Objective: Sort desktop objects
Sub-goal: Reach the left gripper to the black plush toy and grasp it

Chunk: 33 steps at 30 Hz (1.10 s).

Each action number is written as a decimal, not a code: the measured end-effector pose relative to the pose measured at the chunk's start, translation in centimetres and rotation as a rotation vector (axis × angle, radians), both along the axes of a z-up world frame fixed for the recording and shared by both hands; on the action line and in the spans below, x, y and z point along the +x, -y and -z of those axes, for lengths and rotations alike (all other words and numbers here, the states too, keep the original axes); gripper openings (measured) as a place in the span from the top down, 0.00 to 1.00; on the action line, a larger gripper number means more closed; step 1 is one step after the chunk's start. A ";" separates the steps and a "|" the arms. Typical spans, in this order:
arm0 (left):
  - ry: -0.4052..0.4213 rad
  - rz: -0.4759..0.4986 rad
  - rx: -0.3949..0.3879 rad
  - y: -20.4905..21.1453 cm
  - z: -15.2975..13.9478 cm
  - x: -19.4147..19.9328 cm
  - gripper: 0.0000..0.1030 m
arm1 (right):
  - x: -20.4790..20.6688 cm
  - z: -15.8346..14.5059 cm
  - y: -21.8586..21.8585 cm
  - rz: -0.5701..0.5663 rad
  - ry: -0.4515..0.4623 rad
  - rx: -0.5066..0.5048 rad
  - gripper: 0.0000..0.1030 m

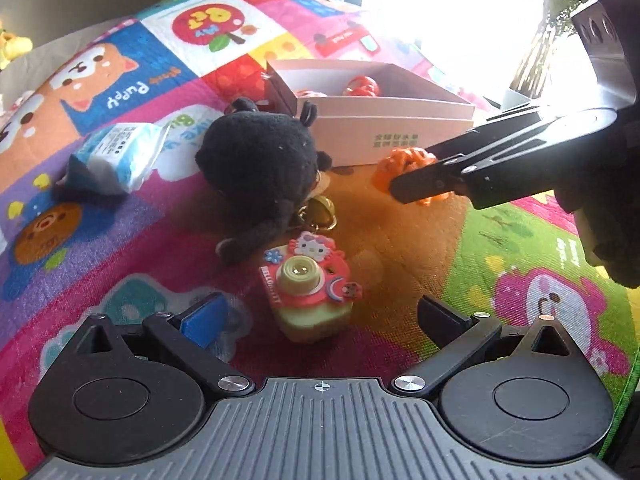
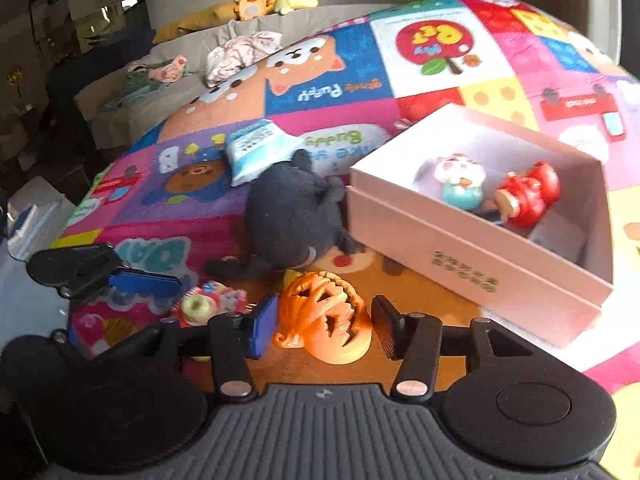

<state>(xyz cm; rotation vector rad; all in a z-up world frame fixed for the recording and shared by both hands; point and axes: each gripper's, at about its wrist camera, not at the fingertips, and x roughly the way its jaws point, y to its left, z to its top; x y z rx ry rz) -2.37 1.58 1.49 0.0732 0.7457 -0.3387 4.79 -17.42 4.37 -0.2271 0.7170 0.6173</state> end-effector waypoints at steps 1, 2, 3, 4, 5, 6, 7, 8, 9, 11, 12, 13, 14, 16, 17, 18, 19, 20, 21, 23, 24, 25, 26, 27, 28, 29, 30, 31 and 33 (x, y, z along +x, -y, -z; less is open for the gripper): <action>-0.004 0.010 -0.009 0.3 0.1 0.1 0.00 | -0.2 0.2 0.8 0.033 0.026 -0.028 0.50; -0.007 0.021 -0.017 0.6 0.1 0.2 0.00 | -0.3 0.4 1.5 0.062 0.041 -0.049 0.50; -0.011 0.033 -0.026 0.9 0.2 0.3 0.00 | -0.3 0.6 2.4 0.094 0.045 -0.062 0.50; -0.016 0.043 -0.030 1.3 0.3 0.4 0.00 | -0.3 0.8 3.1 0.118 0.039 -0.061 0.47; -0.020 0.053 -0.034 1.8 0.5 0.5 0.00 | -0.3 1.0 3.9 0.146 0.024 -0.051 0.33; -0.027 0.067 -0.042 2.3 0.7 0.6 0.00 | -0.4 1.3 4.8 0.178 0.018 -0.029 0.19; -0.034 0.084 -0.053 2.8 0.9 0.6 0.00 | -0.6 1.4 5.4 0.195 0.017 -0.016 0.16; -0.043 0.108 -0.069 3.2 1.0 0.5 0.00 | -0.7 1.6 5.9 0.212 0.012 -0.006 0.16; -0.054 0.136 -0.090 3.6 0.9 0.4 0.00 | -0.9 1.9 6.4 0.232 0.004 0.008 0.16; -0.087 0.213 -0.139 4.4 0.7 0.1 0.00 | -1.2 2.4 7.2 0.261 -0.014 0.037 0.14; -0.091 0.243 -0.147 4.7 0.6 -0.1 0.00 | -1.4 2.6 7.6 0.276 -0.023 0.049 0.12; -0.076 0.256 -0.136 4.9 0.4 -0.4 0.00 | -1.5 2.8 7.8 0.286 -0.029 0.058 0.11; -0.053 0.249 -0.108 5.1 0.2 -0.6 0.00 | -1.6 3.0 8.1 0.295 -0.032 0.065 0.10; -0.024 0.186 -0.048 5.1 0.1 -0.3 0.00 | -1.8 3.3 8.5 0.316 -0.032 0.079 0.06; -0.021 0.141 -0.024 4.9 0.2 0.0 0.00 | -1.9 3.4 8.6 0.323 -0.032 0.085 0.04; -0.023 0.092 -0.004 4.6 0.4 0.5 0.00 | -1.9 3.4 8.7 0.327 -0.031 0.095 0.04; -0.026 0.057 0.004 4.4 0.5 1.0 0.00 | -1.9 3.4 8.8 0.331 -0.027 0.101 0.03; -0.026 0.038 0.001 4.3 0.6 1.4 0.00 | -1.9 3.4 8.8 0.334 -0.026 0.104 0.02; -0.025 0.027 -0.004 4.1 0.7 1.7 0.00 | -1.9 3.5 8.7 0.335 -0.028 0.103 0.02; -0.006 0.022 0.008 4.5 0.9 2.1 0.00 | -2.0 3.4 8.6 0.337 -0.023 0.100 0.02; 0.014 0.026 0.028 4.8 1.0 2.0 0.01 | -2.0 3.4 8.5 0.337 -0.021 0.098 0.02; 0.031 0.032 0.049 5.2 1.1 1.9 0.05 | -2.0 3.4 8.5 0.338 -0.019 0.096 0.01; 0.047 0.042 0.074 5.6 1.3 1.9 0.08 | -2.0 3.5 8.5 0.339 -0.018 0.094 0.01; 0.056 0.054 0.094 6.1 1.5 1.7 0.13 | -2.0 3.5 8.5 0.339 -0.018 0.093 0.00; 0.072 0.063 0.099 6.4 1.6 1.5 0.16 | -2.0 3.5 8.5 0.340 -0.021 0.092 0.00; 0.078 0.070 0.101 6.6 1.5 1.4 0.18 | -1.9 3.6 8.4 0.341 -0.023 0.090 0.00; 0.079 0.077 0.098 6.6 1.5 1.3 0.24 | -1.9 3.6 8.5 0.342 -0.026 0.089 0.00; 0.078 0.090 0.090 6.7 1.5 1.1 0.33 | -1.9 3.6 8.4 0.342 -0.028 0.089 0.00; 0.058 0.133 0.047 6.5 1.3 0.7 0.39 | -1.8 3.7 8.4 0.344 -0.032 0.087 0.00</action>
